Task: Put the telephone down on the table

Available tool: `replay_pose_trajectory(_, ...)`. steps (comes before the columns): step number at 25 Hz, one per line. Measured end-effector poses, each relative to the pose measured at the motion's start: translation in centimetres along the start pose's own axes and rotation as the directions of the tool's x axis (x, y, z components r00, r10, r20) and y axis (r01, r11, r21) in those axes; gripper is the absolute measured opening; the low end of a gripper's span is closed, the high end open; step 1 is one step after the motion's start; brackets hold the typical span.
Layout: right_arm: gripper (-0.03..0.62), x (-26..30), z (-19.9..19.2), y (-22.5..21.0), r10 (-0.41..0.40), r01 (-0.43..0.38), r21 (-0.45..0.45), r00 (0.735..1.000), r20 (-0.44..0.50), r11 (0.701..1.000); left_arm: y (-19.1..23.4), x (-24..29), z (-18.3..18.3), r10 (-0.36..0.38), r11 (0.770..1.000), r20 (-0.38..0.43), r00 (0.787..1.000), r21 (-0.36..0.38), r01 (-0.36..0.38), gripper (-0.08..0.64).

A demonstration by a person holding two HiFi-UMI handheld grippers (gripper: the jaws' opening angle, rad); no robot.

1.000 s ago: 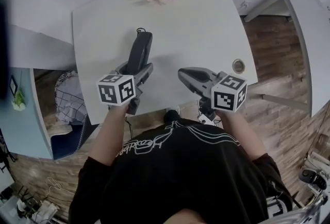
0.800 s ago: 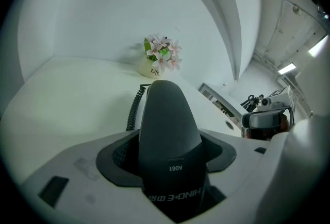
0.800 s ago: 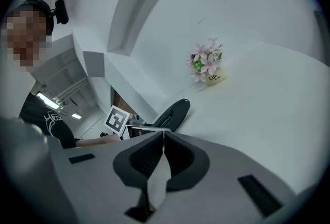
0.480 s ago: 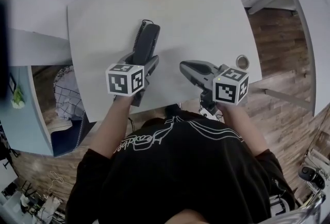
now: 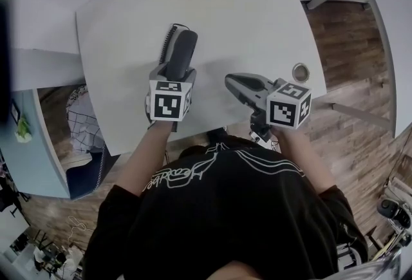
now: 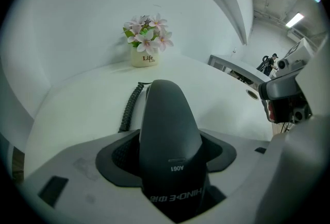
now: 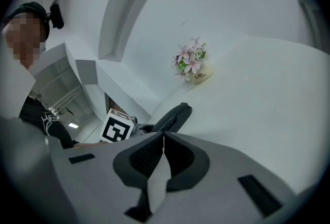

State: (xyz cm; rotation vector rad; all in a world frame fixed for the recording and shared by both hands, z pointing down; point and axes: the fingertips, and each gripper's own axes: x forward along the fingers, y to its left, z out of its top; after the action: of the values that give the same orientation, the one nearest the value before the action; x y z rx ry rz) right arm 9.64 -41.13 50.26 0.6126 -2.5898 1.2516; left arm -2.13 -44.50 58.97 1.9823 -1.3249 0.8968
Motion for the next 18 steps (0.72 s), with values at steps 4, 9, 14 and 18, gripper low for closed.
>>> replay_pose_trajectory(4,0.04,0.0,-0.3,-0.2,-0.001,0.001,0.012,1.0,-0.003,1.0,-0.1,0.1,0.0,0.003,1.0,-0.003,1.0,0.011,-0.003,0.298)
replay_pose_trajectory(9,0.04,0.2,-0.6,-0.2,-0.002,0.003,0.011,1.0,-0.009,1.0,0.1,-0.1,0.2,0.033,0.999,0.026,0.999,0.029,-0.034,0.319)
replay_pose_trajectory(14,0.04,-0.1,-0.8,-0.3,-0.048,0.047,-0.022,0.999,-0.008,0.999,0.4,-0.8,0.2,0.041,0.999,0.06,0.997,0.017,-0.042,0.362)
replay_pose_trajectory(18,0.04,-0.7,-0.8,0.5,-0.071,0.071,-0.041,0.997,0.014,0.997,0.1,-2.6,0.4,0.011,1.0,0.103,0.995,-0.014,-0.009,0.37)
